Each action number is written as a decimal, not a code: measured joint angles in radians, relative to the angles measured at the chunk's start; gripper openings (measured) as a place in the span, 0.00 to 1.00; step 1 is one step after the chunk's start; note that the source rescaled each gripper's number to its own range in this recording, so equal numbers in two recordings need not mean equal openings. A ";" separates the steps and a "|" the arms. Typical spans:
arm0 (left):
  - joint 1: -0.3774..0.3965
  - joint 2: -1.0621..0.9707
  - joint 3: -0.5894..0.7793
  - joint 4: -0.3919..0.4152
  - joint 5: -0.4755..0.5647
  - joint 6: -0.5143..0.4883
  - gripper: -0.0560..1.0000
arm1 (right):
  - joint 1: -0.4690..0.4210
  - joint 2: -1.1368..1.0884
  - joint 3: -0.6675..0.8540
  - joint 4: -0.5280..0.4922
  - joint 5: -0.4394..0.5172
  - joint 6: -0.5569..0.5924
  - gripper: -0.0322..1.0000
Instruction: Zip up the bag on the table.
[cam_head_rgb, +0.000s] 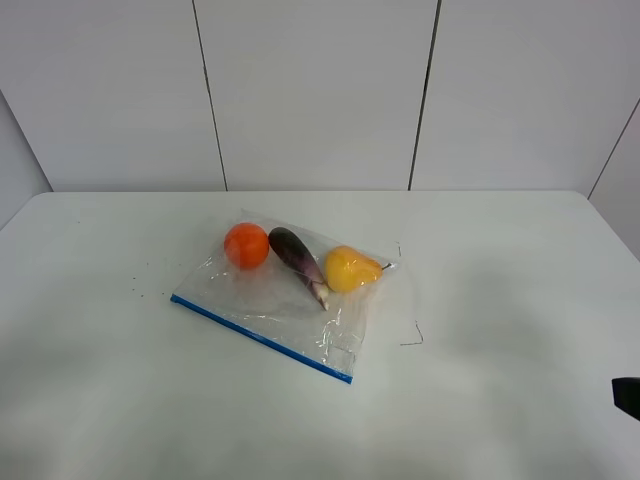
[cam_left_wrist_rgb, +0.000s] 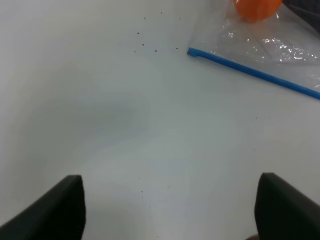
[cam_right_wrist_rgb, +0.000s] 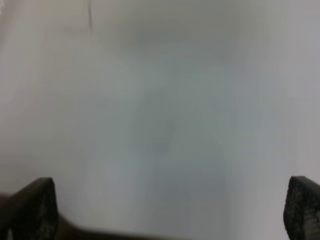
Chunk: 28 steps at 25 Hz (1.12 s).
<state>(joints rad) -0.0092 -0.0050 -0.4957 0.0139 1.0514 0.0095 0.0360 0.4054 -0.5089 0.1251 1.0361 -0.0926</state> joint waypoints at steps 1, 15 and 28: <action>0.000 0.000 0.000 0.000 0.000 0.000 0.91 | 0.000 -0.034 0.003 0.000 -0.002 0.001 1.00; 0.000 0.000 0.000 0.000 0.000 0.000 0.91 | -0.004 -0.136 0.007 0.004 -0.004 0.004 1.00; 0.000 0.000 0.000 0.000 0.000 0.000 0.91 | -0.079 -0.378 0.008 0.005 -0.004 0.004 1.00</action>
<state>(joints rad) -0.0092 -0.0050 -0.4957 0.0139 1.0514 0.0095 -0.0427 0.0274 -0.5013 0.1304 1.0317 -0.0890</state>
